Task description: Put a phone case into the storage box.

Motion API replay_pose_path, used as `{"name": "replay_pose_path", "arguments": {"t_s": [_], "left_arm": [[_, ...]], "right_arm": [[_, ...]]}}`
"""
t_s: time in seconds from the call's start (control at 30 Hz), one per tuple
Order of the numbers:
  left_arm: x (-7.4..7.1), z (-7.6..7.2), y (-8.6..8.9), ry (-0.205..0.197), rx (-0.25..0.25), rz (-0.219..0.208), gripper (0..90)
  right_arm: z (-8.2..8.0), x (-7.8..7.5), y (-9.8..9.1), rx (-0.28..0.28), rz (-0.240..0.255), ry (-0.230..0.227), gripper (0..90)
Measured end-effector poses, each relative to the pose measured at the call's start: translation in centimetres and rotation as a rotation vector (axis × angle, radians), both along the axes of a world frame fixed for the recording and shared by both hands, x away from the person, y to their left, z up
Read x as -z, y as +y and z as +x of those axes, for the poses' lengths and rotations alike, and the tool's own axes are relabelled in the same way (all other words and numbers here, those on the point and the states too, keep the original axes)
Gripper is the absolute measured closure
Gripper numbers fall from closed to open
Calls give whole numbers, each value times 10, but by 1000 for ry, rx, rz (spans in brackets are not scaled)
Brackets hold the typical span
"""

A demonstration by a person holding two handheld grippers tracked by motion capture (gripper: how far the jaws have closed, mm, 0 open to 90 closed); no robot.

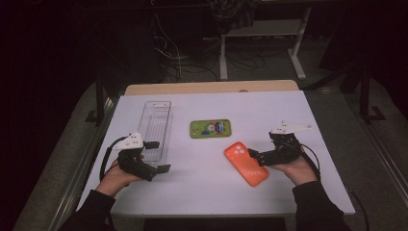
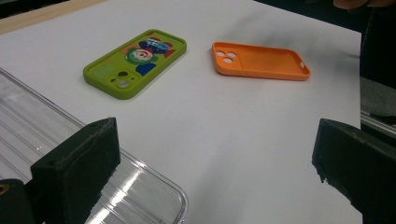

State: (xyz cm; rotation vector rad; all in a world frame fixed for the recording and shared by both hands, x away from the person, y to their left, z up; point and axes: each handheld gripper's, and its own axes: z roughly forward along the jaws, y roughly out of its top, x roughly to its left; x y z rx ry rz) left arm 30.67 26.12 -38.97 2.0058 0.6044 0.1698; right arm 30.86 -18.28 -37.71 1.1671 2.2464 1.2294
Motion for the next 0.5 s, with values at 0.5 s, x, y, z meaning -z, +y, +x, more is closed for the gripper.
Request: {"name": "replay_pose_path", "arguments": {"t_s": [0.5], "left_arm": [[0,-1,-1,2,2,3,8]], "right_arm": [[18,-3,16,6,-2,-9,0]]}}
